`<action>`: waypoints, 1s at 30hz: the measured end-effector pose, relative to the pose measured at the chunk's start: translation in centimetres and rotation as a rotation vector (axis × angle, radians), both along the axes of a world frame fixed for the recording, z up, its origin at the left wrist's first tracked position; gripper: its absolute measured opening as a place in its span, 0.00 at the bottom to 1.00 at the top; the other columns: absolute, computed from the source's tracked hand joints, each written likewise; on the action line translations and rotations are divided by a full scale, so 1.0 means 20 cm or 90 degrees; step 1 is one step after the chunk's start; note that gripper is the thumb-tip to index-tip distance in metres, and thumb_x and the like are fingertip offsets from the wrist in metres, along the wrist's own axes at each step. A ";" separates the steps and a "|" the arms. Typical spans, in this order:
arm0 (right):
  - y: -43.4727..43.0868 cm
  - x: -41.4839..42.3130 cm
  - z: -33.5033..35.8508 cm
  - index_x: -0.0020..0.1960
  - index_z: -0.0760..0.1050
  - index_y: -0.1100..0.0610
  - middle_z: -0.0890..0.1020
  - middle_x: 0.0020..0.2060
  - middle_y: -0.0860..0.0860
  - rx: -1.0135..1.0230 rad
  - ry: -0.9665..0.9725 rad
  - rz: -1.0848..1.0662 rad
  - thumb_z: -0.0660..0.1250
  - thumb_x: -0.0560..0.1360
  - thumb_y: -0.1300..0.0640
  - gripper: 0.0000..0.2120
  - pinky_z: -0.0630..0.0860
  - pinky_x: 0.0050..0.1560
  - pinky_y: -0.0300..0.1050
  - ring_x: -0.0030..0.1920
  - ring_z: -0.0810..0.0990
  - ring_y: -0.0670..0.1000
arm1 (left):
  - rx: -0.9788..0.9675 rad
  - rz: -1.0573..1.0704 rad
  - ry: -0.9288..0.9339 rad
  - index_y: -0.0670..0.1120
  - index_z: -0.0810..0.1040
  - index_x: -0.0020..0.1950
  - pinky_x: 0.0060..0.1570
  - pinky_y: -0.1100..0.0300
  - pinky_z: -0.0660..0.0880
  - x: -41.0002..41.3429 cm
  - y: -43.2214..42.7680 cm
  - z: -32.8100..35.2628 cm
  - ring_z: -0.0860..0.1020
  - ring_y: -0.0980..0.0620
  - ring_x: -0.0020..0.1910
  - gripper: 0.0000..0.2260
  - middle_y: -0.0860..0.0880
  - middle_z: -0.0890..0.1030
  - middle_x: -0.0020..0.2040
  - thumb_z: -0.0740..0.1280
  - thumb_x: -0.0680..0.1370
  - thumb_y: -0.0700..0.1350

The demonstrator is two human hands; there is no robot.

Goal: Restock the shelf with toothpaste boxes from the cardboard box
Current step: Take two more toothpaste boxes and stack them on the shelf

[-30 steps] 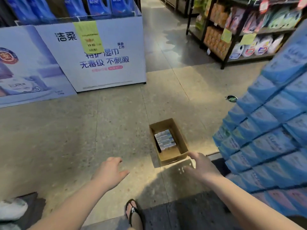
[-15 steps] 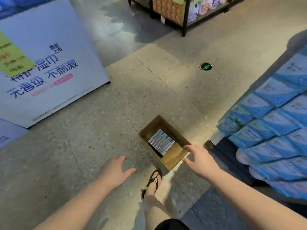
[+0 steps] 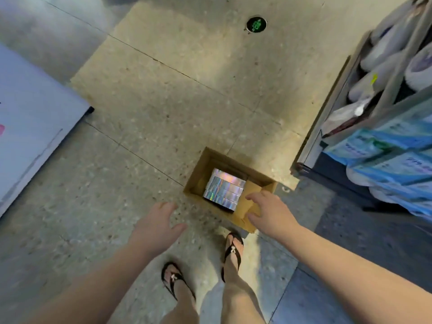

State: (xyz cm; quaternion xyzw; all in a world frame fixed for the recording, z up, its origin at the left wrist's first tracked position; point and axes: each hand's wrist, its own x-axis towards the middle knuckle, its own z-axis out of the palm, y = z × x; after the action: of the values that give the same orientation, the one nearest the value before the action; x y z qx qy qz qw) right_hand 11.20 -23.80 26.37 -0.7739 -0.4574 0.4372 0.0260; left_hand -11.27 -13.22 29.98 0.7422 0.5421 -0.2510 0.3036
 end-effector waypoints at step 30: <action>0.38 0.12 -2.23 0.69 0.64 0.52 0.69 0.66 0.55 -0.066 -0.041 -0.158 0.66 0.72 0.47 0.27 0.66 0.65 0.52 0.67 0.66 0.57 | -0.068 -0.434 -0.130 0.50 0.69 0.67 0.68 0.52 0.63 0.29 0.67 -2.28 0.63 0.48 0.69 0.27 0.50 0.68 0.69 0.70 0.70 0.55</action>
State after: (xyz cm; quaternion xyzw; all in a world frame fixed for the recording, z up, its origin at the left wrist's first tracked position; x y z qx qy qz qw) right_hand 13.62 -16.28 -18.29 -0.8387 -0.3356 0.4282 0.0250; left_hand -5.37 0.18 -15.52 0.8846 0.2165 -0.2906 0.2935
